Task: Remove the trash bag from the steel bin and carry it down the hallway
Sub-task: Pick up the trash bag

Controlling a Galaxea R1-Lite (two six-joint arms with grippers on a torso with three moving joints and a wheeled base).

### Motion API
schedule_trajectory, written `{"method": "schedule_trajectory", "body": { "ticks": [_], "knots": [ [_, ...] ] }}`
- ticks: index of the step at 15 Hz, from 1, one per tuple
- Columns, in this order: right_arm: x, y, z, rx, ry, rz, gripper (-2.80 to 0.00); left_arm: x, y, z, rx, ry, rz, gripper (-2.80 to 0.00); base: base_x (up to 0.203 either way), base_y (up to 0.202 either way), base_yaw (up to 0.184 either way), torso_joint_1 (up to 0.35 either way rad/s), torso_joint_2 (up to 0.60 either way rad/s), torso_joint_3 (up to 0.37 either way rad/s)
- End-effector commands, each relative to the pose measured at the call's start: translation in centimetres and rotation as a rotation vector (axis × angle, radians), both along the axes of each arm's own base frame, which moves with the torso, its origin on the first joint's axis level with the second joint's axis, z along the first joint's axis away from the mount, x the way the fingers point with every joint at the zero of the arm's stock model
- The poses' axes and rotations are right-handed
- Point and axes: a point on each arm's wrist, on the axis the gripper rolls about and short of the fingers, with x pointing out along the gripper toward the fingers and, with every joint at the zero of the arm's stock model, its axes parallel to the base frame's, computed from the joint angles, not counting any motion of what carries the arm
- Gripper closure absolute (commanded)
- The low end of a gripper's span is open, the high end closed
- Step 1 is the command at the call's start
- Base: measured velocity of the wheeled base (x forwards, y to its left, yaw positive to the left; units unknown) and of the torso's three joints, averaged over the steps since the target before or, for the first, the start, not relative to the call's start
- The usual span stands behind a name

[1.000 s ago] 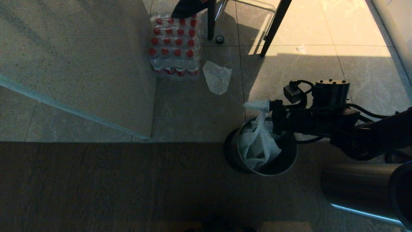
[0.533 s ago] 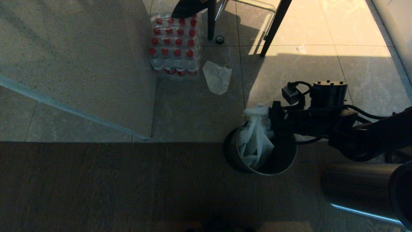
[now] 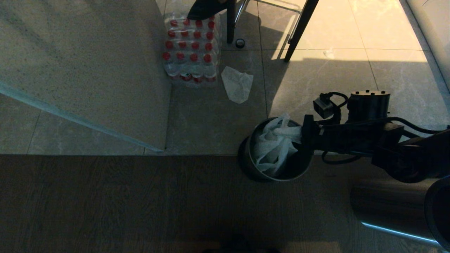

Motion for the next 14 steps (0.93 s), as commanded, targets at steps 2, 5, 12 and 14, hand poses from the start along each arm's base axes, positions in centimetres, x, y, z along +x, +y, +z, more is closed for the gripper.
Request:
{"method": "schedule_trajectory", "body": {
  "ticks": [2, 5, 12, 14],
  "knots": [
    [-2.5, -0.8, 2.4, -0.017, -0.002, 0.010, 0.00, 0.0, 0.0, 0.0, 0.000, 0.000, 0.001, 0.00, 0.000, 0.000, 0.000, 0.000, 0.00, 0.000],
    [-5.7, -2.1, 3.9, -0.092, 0.026, 0.017, 0.00, 0.0, 0.0, 0.0, -0.001, 0.000, 0.001, 0.00, 0.000, 0.000, 0.000, 0.000, 0.00, 0.000],
    [-14.8, -5.0, 8.6, -0.126, 0.061, 0.024, 0.00, 0.0, 0.0, 0.0, -0.001, 0.000, 0.002, 0.00, 0.000, 0.000, 0.000, 0.000, 0.00, 0.000],
    [-16.8, -5.6, 10.3, -0.131, 0.061, 0.026, 0.00, 0.0, 0.0, 0.0, -0.001, 0.000, 0.001, 0.00, 0.000, 0.000, 0.000, 0.000, 0.00, 0.000]
  ]
}}
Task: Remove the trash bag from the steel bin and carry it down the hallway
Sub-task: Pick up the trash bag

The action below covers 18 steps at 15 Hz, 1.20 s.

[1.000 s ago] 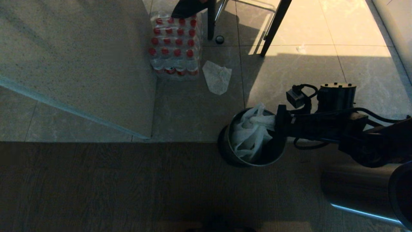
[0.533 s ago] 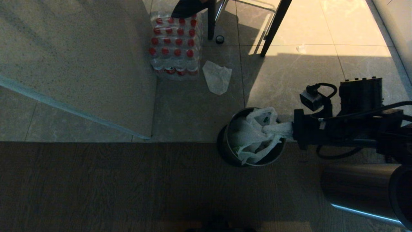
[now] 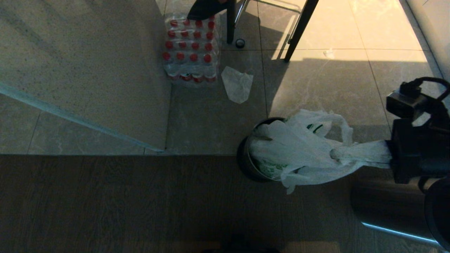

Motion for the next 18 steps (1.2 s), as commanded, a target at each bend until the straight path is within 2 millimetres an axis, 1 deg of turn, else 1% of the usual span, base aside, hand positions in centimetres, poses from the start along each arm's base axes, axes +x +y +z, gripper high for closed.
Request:
{"method": "schedule_trajectory", "body": {
  "ticks": [1, 3, 5, 10, 12, 14, 15, 17, 18],
  "knots": [
    [-3.1, -1.0, 2.8, 0.019, -0.049, 0.004, 0.00, 0.0, 0.0, 0.0, -0.001, 0.000, 0.001, 0.00, 0.000, 0.000, 0.000, 0.000, 0.00, 0.000],
    [-4.2, -1.3, 4.1, 0.014, -0.061, -0.008, 0.00, 0.0, 0.0, 0.0, -0.001, 0.000, 0.001, 0.00, 0.000, 0.000, 0.000, 0.000, 0.00, 0.000],
    [-4.6, -1.6, 5.5, -0.007, -0.089, -0.055, 0.00, 0.0, 0.0, 0.0, -0.001, 0.000, 0.001, 0.00, 0.000, 0.000, 0.000, 0.000, 0.00, 0.000],
    [-6.3, -2.0, 10.5, 0.001, -0.159, -0.054, 0.00, 0.0, 0.0, 0.0, -0.001, 0.000, 0.001, 0.00, 0.000, 0.000, 0.000, 0.000, 0.00, 0.000],
    [-7.1, -2.1, 11.8, 0.001, -0.159, -0.040, 0.00, 0.0, 0.0, 0.0, -0.001, 0.000, 0.001, 0.00, 0.000, 0.000, 0.000, 0.000, 0.00, 0.000],
    [-8.0, -2.3, 12.6, -0.003, -0.150, -0.032, 0.00, 0.0, 0.0, 0.0, -0.001, 0.000, 0.001, 0.00, 0.000, 0.000, 0.000, 0.000, 0.00, 0.000],
    [-8.5, -2.4, 12.6, -0.008, -0.140, -0.029, 0.00, 0.0, 0.0, 0.0, -0.001, 0.000, 0.001, 0.00, 0.000, 0.000, 0.000, 0.000, 0.00, 0.000],
    [-9.2, -2.7, 12.4, -0.010, -0.137, -0.030, 0.00, 0.0, 0.0, 0.0, -0.001, 0.000, 0.001, 0.00, 0.000, 0.000, 0.000, 0.000, 0.00, 0.000],
    [-9.3, -2.7, 12.0, -0.015, -0.125, -0.028, 0.00, 0.0, 0.0, 0.0, -0.001, 0.000, 0.001, 0.00, 0.000, 0.000, 0.000, 0.000, 0.00, 0.000]
  ]
}}
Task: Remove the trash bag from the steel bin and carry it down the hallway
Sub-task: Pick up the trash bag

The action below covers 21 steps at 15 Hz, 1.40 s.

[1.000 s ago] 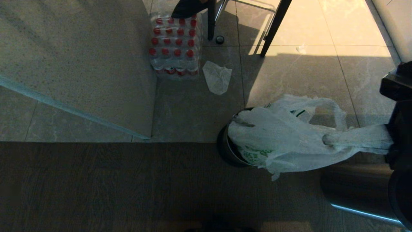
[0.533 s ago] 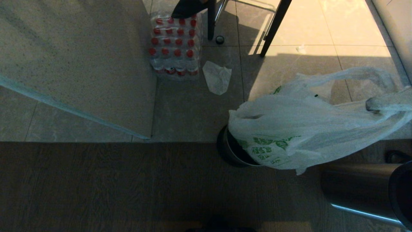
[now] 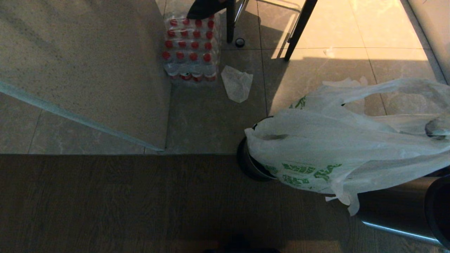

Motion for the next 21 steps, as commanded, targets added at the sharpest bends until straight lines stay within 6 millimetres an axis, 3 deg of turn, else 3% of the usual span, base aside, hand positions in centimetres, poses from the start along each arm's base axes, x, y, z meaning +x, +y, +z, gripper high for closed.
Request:
{"method": "schedule_trajectory", "body": {
  "ticks": [1, 3, 6, 9, 13, 16, 18, 21],
  "knots": [
    [-0.9, -0.3, -0.1, 0.010, -0.026, 0.007, 0.00, 0.0, 0.0, 0.0, -0.001, -0.001, 0.001, 0.00, 0.000, 0.000, 0.000, 0.000, 0.00, 0.000],
    [0.3, 0.1, -3.1, -0.032, 0.010, 0.017, 0.00, 0.0, 0.0, 0.0, -0.001, -0.001, 0.001, 0.00, 0.000, 0.000, 0.000, 0.000, 0.00, 0.000],
    [6.0, 1.6, -6.8, -0.069, 0.006, -0.023, 0.00, 0.0, 0.0, 0.0, -0.001, -0.001, 0.001, 0.00, 0.000, 0.000, 0.000, 0.000, 0.00, 0.000],
    [9.1, 2.5, -8.5, -0.075, -0.020, -0.036, 0.00, 0.0, 0.0, 0.0, -0.001, -0.001, 0.001, 0.00, 0.000, 0.000, 0.000, 0.000, 0.00, 0.000],
    [7.5, 2.1, -7.6, -0.079, -0.200, -0.106, 0.00, 0.0, 0.0, 0.0, -0.001, -0.001, 0.001, 0.00, 0.000, 0.000, 0.000, 0.000, 0.00, 0.000],
    [5.7, 1.6, -8.2, -0.272, -0.460, -0.255, 0.00, 0.0, 0.0, 0.0, -0.001, -0.001, 0.001, 0.00, 0.000, 0.000, 0.000, 0.000, 0.00, 0.000],
    [3.7, 0.8, -7.7, -0.422, -0.622, -0.410, 0.00, 0.0, 0.0, 0.0, -0.001, -0.001, 0.001, 0.00, 0.000, 0.000, 0.000, 0.000, 0.00, 0.000],
    [0.6, -0.7, -8.7, -0.601, -0.790, -0.593, 0.00, 0.0, 0.0, 0.0, -0.001, -0.001, 0.001, 0.00, 0.000, 0.000, 0.000, 0.000, 0.00, 0.000]
  ]
}}
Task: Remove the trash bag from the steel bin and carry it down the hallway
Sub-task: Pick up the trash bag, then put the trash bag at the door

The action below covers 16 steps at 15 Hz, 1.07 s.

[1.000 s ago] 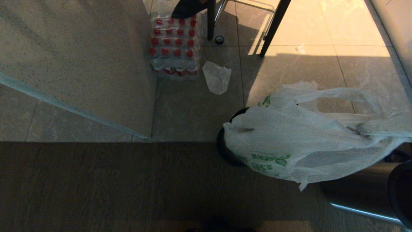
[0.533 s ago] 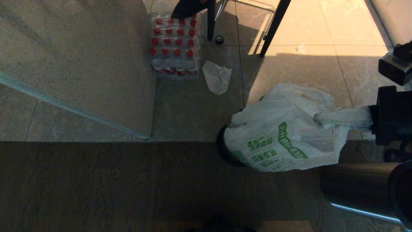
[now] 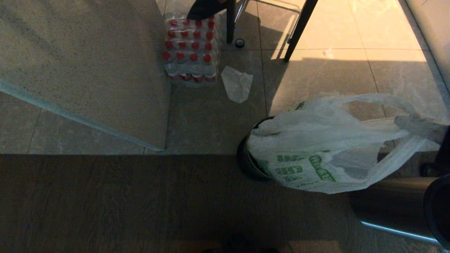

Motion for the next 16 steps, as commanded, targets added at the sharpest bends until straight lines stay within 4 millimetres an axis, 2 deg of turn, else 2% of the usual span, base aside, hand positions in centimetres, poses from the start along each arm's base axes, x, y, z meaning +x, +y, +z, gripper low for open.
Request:
{"method": "schedule_trajectory", "body": {
  "ticks": [1, 5, 8, 11, 13, 16],
  "knots": [
    [-2.9, -1.4, 0.0, -0.079, -0.168, -0.163, 0.00, 0.0, 0.0, 0.0, -0.001, 0.000, 0.000, 0.00, 0.000, 0.000, 0.000, 0.000, 0.00, 0.000],
    [-5.5, -2.6, -0.6, -0.194, -0.269, -0.202, 0.00, 0.0, 0.0, 0.0, 0.001, 0.000, 0.000, 0.00, 0.000, 0.000, 0.000, 0.000, 0.00, 0.000],
    [-6.3, -3.0, 0.1, -0.230, -0.313, -0.199, 0.00, 0.0, 0.0, 0.0, -0.001, 0.000, 0.000, 0.00, 0.000, 0.000, 0.000, 0.000, 0.00, 0.000],
    [-7.3, -3.5, 2.1, -0.204, -0.382, -0.217, 0.00, 0.0, 0.0, 0.0, -0.001, 0.000, 0.000, 0.00, 0.000, 0.000, 0.000, 0.000, 0.00, 0.000],
    [-8.1, -3.9, 2.4, -0.203, -0.384, -0.219, 0.00, 0.0, 0.0, 0.0, -0.001, 0.000, 0.001, 0.00, 0.000, 0.000, 0.000, 0.000, 0.00, 0.000],
    [-10.6, -5.3, 3.2, -0.191, -0.396, -0.225, 0.00, 0.0, 0.0, 0.0, -0.001, 0.000, 0.000, 0.00, 0.000, 0.000, 0.000, 0.000, 0.00, 0.000]
  ]
}}
